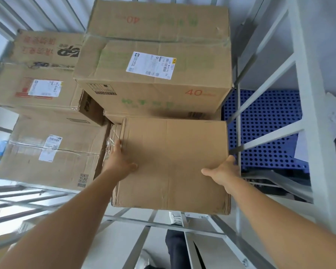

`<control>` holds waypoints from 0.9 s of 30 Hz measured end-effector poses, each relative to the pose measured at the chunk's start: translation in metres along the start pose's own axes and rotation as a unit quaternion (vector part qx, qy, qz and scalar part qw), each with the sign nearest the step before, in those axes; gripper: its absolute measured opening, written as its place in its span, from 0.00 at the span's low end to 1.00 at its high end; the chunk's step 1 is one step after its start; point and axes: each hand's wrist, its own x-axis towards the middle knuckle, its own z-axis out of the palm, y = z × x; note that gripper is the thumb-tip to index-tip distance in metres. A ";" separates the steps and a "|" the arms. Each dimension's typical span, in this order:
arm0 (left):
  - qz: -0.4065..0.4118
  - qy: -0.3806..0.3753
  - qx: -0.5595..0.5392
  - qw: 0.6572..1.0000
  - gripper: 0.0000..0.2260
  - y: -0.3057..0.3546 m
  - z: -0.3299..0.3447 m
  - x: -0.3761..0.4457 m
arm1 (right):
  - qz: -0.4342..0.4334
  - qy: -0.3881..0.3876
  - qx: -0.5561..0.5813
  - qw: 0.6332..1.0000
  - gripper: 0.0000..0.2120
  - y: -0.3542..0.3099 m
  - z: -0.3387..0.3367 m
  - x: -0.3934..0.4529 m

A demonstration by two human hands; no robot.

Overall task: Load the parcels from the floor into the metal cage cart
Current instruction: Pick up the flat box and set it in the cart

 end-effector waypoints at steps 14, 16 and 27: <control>0.049 -0.002 0.183 0.982 0.42 0.019 -0.030 -0.042 | -0.197 0.077 -0.214 0.954 0.52 -0.011 -0.004 -0.049; 0.065 0.025 0.190 0.979 0.40 0.020 -0.046 -0.058 | -0.248 0.084 -0.243 0.934 0.51 -0.021 -0.006 -0.068; 0.081 0.197 0.185 0.959 0.37 -0.034 -0.143 -0.217 | -0.488 0.127 -0.312 0.805 0.46 -0.059 0.002 -0.232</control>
